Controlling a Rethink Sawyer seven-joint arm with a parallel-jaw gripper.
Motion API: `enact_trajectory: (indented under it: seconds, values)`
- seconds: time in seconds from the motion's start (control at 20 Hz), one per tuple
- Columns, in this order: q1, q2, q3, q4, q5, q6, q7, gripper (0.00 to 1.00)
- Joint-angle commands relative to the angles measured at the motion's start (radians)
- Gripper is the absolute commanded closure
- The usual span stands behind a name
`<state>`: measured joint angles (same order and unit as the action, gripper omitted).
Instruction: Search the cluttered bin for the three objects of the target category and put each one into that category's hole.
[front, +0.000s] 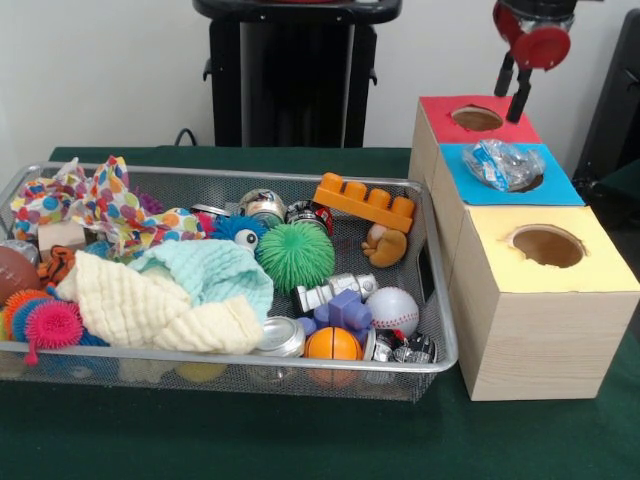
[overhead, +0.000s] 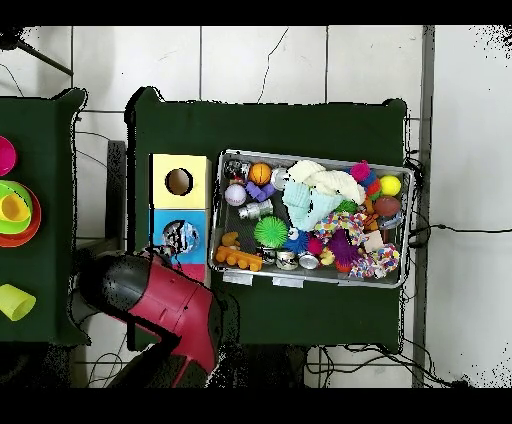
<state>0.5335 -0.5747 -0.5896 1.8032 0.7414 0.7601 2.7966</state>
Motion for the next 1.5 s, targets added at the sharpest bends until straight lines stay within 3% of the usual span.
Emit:
enact_trajectory:
  seconds: [0.05, 0.35, 0.9, 1.35, 1.4, 1.5]
  values:
    - [-0.007, -0.088, -0.034, -0.075, -0.069, 0.233, 0.287, 0.00]
    - [-0.012, -0.088, -0.038, -0.074, -0.062, 0.232, 0.270, 0.00]
    - [-0.018, -0.041, 0.011, -0.039, -0.013, 0.092, 0.247, 0.00]
    - [-0.016, -0.042, 0.020, -0.032, -0.003, 0.079, 0.250, 0.00]
    - [-0.016, -0.042, 0.020, -0.033, -0.003, 0.080, 0.252, 1.00]
    - [-0.015, -0.038, 0.016, -0.038, -0.010, 0.085, 0.253, 1.00]
